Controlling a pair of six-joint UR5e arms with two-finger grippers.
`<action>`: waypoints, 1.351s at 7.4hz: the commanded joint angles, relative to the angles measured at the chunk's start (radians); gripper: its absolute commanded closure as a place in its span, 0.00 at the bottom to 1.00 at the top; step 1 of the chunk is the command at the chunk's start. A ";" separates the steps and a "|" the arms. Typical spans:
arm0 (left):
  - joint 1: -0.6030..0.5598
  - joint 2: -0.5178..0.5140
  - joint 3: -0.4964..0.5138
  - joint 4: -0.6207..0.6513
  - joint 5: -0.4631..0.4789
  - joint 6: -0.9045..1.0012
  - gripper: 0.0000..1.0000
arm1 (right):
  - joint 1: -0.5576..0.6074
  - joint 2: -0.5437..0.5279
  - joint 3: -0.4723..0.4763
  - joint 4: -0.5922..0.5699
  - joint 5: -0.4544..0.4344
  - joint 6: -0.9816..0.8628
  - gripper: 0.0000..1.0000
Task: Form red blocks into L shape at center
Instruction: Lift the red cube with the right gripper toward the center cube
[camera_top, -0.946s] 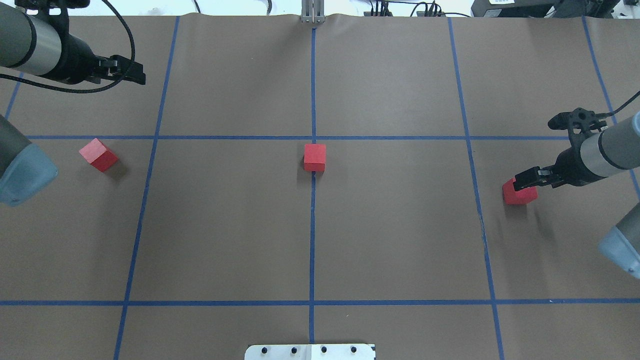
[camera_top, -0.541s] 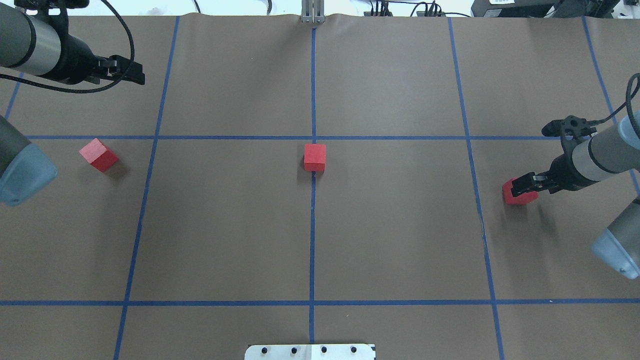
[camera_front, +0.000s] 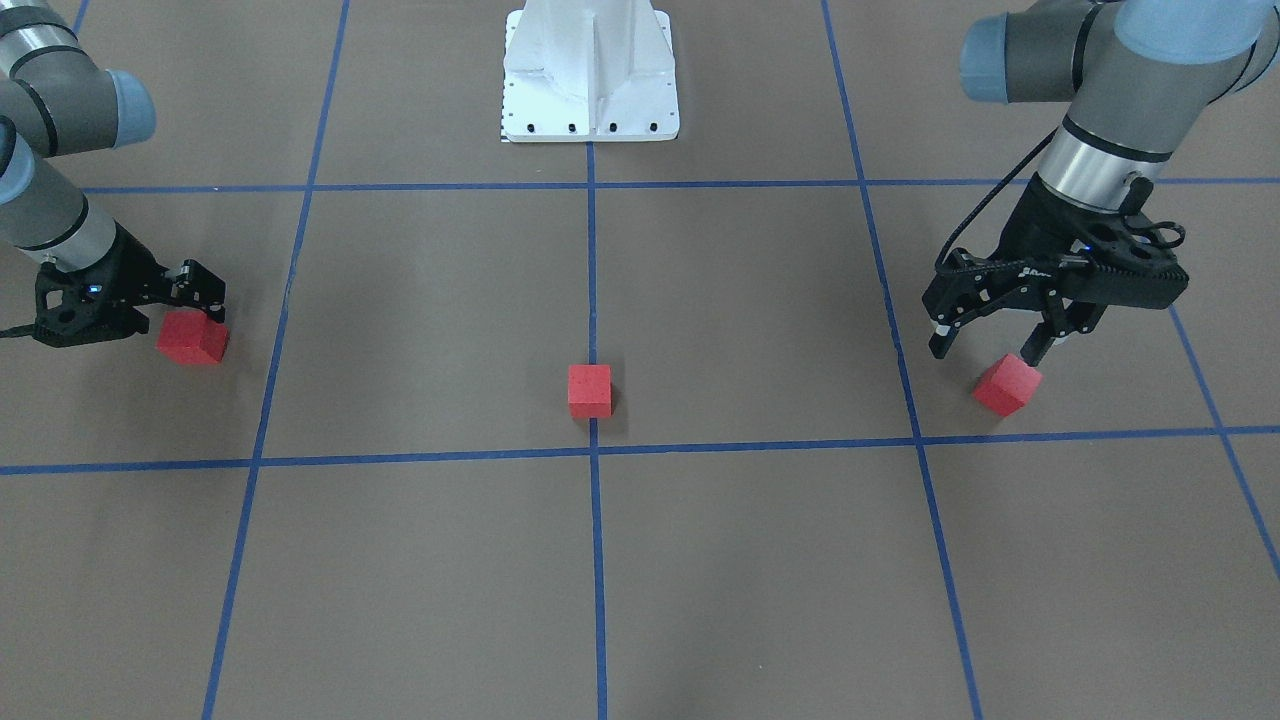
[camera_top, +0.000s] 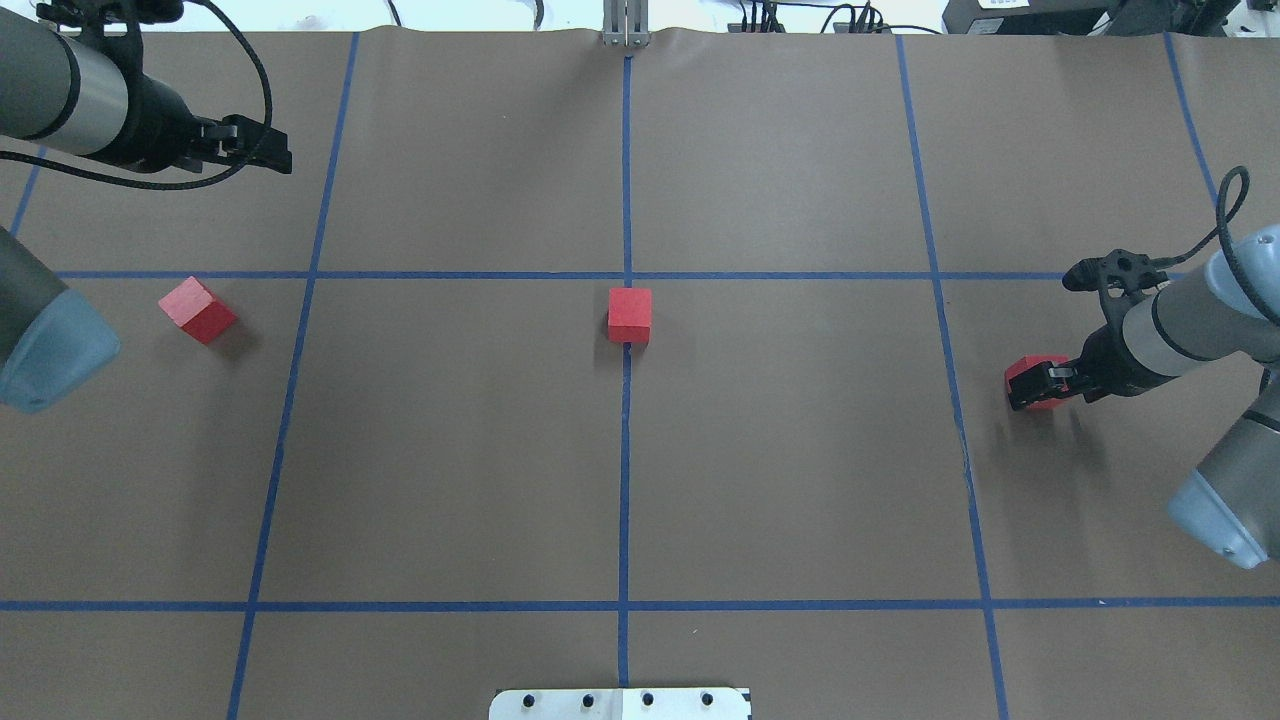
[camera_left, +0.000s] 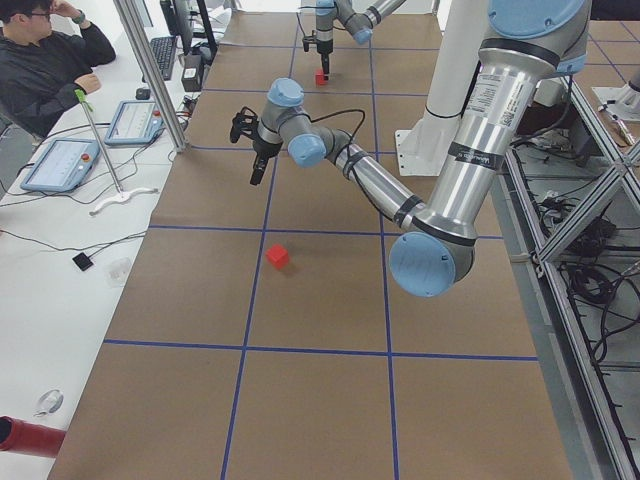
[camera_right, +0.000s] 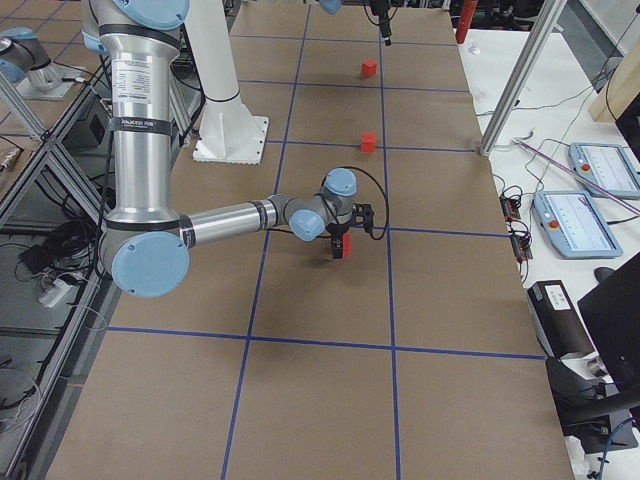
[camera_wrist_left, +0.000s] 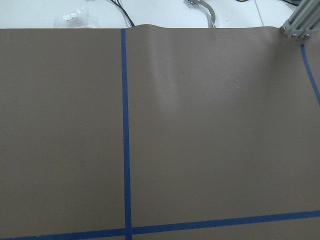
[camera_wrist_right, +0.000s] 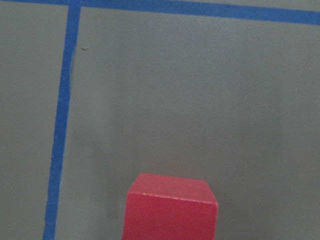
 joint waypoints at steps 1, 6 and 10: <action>0.000 0.001 0.002 0.000 0.000 0.002 0.01 | -0.004 0.019 -0.004 -0.002 -0.006 0.002 0.30; 0.000 0.011 0.007 -0.002 -0.001 0.003 0.01 | 0.024 0.022 -0.008 -0.002 -0.006 0.002 0.51; -0.002 0.073 0.005 -0.055 -0.001 0.013 0.01 | 0.076 0.053 0.087 -0.001 0.011 0.002 1.00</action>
